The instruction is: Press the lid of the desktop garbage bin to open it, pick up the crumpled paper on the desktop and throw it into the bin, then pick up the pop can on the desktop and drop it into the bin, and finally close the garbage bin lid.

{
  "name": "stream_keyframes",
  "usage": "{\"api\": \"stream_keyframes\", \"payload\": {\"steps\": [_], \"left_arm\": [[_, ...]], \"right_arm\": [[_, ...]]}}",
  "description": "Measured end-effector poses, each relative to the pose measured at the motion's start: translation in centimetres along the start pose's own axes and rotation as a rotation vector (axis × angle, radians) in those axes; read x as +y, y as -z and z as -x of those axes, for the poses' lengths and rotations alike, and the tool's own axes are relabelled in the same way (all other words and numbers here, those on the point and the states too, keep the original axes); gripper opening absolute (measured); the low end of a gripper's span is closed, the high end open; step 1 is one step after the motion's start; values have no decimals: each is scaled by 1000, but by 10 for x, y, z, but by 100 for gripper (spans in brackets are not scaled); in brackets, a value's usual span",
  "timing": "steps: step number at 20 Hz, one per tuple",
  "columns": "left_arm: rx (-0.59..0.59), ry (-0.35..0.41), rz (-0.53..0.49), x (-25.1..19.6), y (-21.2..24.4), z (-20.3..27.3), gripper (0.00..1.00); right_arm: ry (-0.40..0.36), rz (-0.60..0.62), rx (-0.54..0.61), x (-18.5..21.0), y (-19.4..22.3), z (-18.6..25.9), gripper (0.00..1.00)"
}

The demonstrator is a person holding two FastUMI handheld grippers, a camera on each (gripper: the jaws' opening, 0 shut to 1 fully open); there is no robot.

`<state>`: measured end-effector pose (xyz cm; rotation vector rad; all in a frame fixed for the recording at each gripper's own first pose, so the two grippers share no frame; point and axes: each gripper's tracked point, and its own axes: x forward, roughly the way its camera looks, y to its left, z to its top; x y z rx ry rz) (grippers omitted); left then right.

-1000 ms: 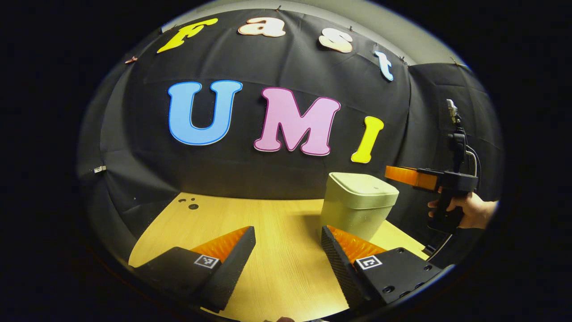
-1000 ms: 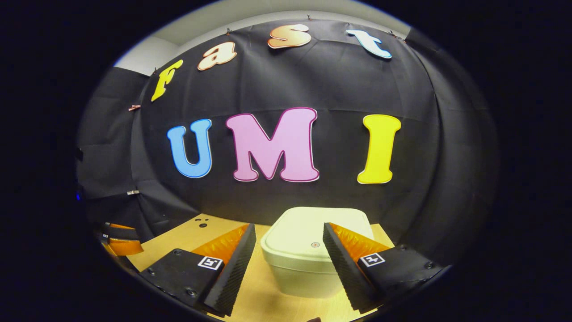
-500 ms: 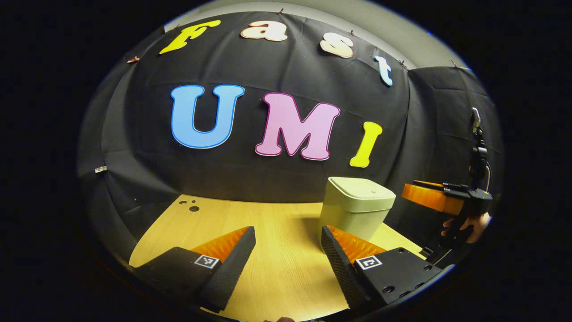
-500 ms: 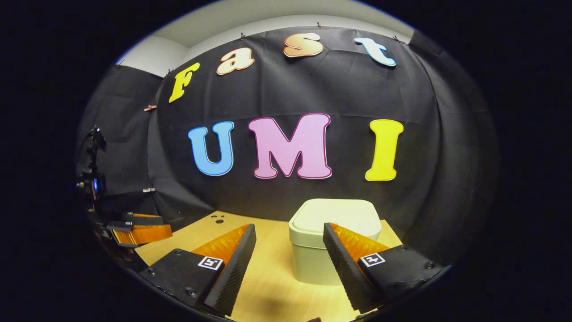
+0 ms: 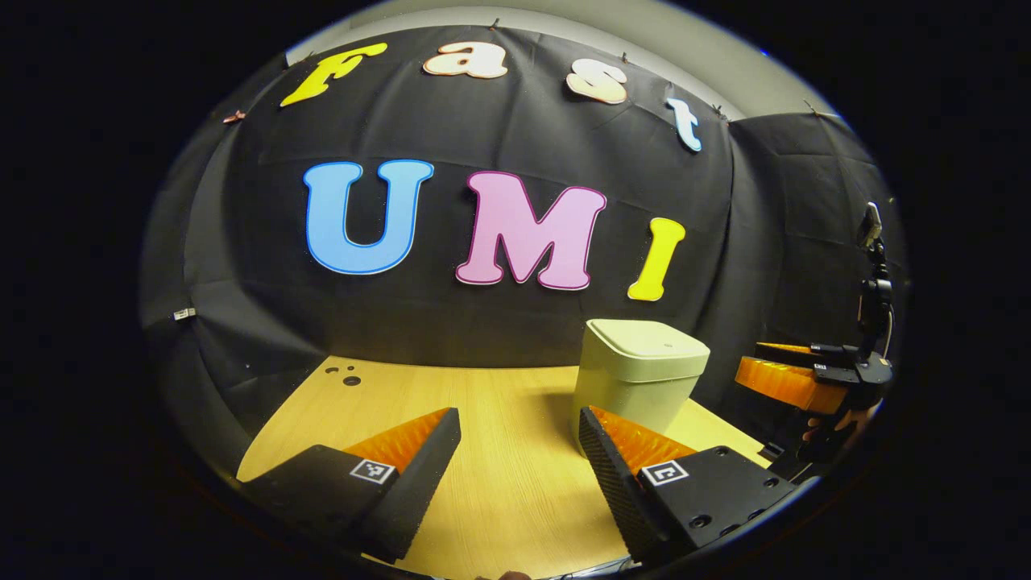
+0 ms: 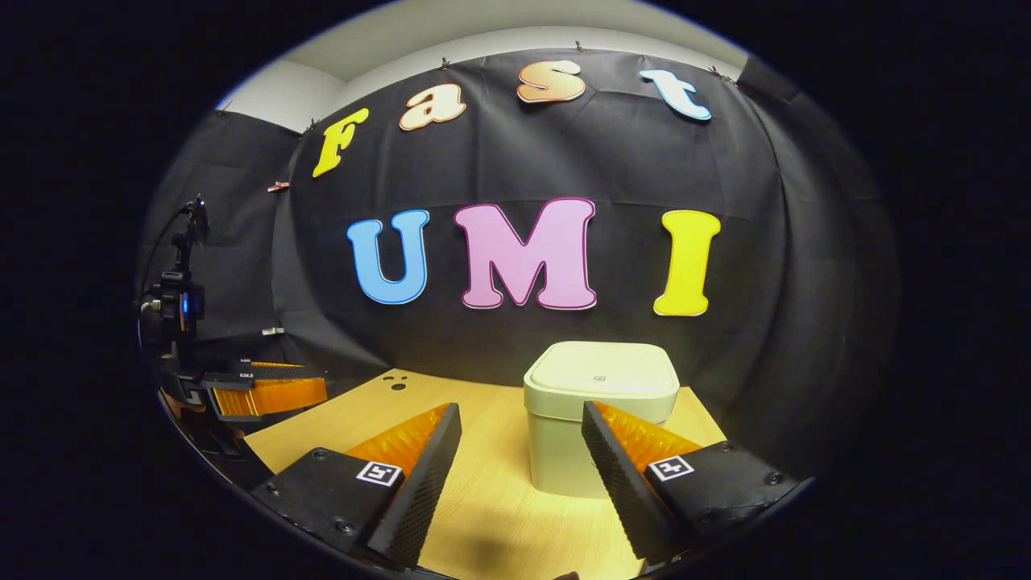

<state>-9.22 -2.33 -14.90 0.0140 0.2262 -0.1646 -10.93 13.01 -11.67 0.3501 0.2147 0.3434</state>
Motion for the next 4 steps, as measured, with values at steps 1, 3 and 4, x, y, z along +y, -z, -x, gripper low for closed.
{"api": "stream_keyframes", "payload": {"steps": [1, 3, 4], "left_arm": [[2, -2, -2, -2, 0, -1, 95], [6, -9, 3, -6, 1, -2, 96], [3, -7, 6, -9, -1, -2, 96]], "right_arm": [[-2, 1, 0, -2, 0, 1, 95], [-3, -3, 10, -7, 3, 4, 95], [-2, -6, 11, -10, 2, 6, 95]]}}
